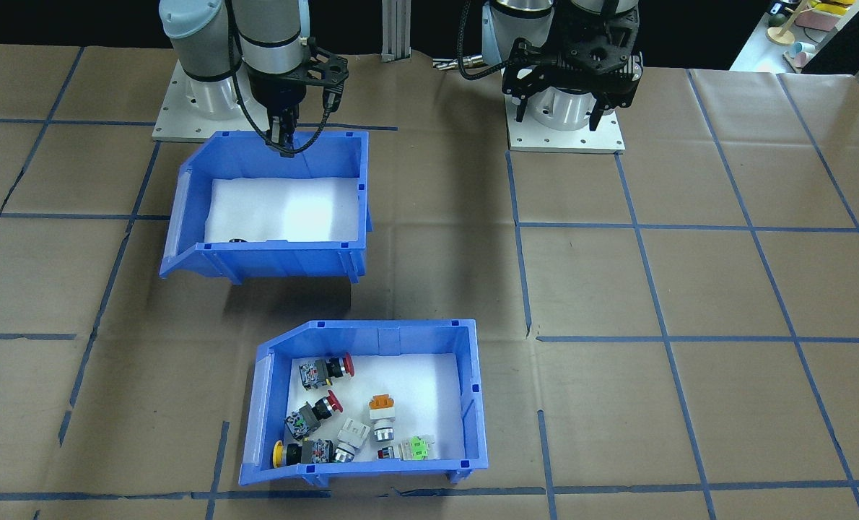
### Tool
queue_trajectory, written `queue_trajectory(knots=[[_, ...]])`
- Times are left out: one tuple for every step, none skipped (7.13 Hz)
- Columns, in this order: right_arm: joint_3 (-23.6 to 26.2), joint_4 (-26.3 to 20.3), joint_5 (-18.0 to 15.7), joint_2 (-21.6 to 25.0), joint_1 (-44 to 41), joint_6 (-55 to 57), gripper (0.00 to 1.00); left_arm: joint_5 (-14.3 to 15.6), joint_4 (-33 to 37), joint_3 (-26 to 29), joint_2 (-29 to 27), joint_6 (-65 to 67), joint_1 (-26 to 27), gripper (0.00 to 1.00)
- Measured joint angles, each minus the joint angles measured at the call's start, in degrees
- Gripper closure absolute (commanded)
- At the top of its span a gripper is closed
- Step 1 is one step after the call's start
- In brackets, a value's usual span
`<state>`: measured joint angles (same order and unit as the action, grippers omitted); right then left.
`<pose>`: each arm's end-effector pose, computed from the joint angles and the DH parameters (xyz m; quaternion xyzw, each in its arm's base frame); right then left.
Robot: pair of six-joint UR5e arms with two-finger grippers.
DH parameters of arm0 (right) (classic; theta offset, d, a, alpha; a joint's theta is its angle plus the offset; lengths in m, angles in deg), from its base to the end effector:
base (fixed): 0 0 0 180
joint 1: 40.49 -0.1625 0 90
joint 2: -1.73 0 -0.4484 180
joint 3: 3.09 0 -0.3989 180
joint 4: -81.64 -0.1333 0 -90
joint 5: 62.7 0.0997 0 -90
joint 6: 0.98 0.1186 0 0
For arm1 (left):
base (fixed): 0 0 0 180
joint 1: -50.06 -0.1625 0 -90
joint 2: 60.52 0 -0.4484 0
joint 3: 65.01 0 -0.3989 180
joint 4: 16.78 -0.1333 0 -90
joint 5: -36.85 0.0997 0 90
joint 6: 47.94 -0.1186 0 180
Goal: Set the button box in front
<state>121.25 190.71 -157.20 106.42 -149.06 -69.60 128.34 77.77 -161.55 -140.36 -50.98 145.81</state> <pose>0.2323 -0.3022 0.3429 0.6892 -0.7235 -0.0212 0.0334 -0.1713 -0.4016 0.5089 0.0767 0.9969 0.0078 0.0132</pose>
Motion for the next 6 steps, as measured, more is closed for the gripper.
queue_trajectory(knots=[[-0.06, 3.45, -0.19, -2.74, -3.61, 3.86, 0.94, 0.00, -0.48, -0.06, 0.00, -0.08, -0.02, 0.01], [-0.14, 7.53, -0.64, -6.03, -6.95, 7.02, 0.94, 0.00, -0.72, -0.08, -0.02, 0.00, -0.03, 0.01], [-0.22, 10.54, -1.47, -8.60, -9.50, 8.95, 0.94, 0.00, -0.91, -0.07, -0.04, 0.08, -0.03, 0.01], [-0.25, 11.98, -2.34, -10.04, -11.03, 10.70, 0.94, 0.01, -1.14, -0.06, -0.05, 0.14, -0.03, 0.01], [-0.24, 12.37, -2.57, -10.64, -11.93, 12.60, 0.94, 0.01, -1.24, -0.07, -0.12, 0.19, -0.03, 0.01], [-0.22, 12.50, -2.61, -11.00, -13.02, 14.08, 0.94, 0.01, -1.28, -0.08, -0.14, 0.21, -0.03, 0.01]])
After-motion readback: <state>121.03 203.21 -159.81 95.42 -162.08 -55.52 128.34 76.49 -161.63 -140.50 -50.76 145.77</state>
